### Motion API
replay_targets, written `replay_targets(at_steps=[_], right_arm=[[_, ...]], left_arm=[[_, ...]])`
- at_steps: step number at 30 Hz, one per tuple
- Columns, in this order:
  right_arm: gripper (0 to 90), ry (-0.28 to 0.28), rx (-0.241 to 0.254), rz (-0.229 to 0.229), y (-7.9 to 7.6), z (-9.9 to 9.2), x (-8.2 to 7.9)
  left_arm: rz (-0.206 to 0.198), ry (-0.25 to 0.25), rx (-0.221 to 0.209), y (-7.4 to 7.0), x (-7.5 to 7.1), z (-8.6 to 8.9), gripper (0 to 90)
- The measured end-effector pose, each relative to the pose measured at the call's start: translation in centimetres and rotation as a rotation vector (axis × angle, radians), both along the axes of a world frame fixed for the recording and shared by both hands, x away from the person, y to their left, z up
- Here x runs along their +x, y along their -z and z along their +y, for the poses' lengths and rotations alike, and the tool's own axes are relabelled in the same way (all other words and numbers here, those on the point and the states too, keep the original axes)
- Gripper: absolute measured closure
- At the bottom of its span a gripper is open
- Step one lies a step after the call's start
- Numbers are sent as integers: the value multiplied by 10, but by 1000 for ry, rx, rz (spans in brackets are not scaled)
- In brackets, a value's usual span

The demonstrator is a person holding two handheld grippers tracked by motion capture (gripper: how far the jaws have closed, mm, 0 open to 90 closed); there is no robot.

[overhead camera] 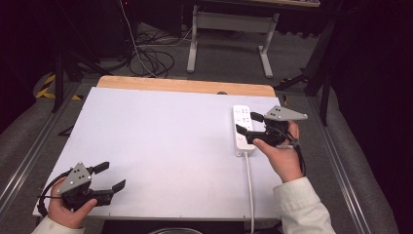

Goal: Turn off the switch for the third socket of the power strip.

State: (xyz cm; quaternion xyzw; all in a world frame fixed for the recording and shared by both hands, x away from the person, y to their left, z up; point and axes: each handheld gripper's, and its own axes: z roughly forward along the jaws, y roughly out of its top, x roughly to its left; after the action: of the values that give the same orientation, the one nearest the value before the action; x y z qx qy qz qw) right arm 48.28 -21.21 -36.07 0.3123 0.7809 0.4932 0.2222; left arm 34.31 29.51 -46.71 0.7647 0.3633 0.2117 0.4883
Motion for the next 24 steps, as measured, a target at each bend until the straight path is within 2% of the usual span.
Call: replay_targets(at_steps=[4, 7, 8, 11, 13, 16, 20, 24], right_arm=[[202, -21, 16, 36, 6, -6, -13], [192, -64, 75, 97, 11, -8, -20], [192, -75, 93, 105, 12, -8, -24], [191, -97, 97, 105, 15, -8, -33], [188, -106, 86, 108, 19, -7, -39], [183, -106, 28, 103, 26, -6, -47], [183, -104, -16, 88, 39, -6, -57], [184, -88, -17, 74, 54, -8, -64]], left_arm=[[2, 3, -3, -1, 0, 0, 159], [7, 8, -11, -1, -1, -2, 159], [8, 7, -2, -1, -1, -2, 158], [10, 10, -7, -2, -1, -3, 151], [12, 11, -6, -2, -1, -2, 151], [11, 12, -7, -2, -1, -2, 147], [-5, 8, -6, -2, -2, -2, 125], [-32, 24, 14, -2, -2, -3, 106]])
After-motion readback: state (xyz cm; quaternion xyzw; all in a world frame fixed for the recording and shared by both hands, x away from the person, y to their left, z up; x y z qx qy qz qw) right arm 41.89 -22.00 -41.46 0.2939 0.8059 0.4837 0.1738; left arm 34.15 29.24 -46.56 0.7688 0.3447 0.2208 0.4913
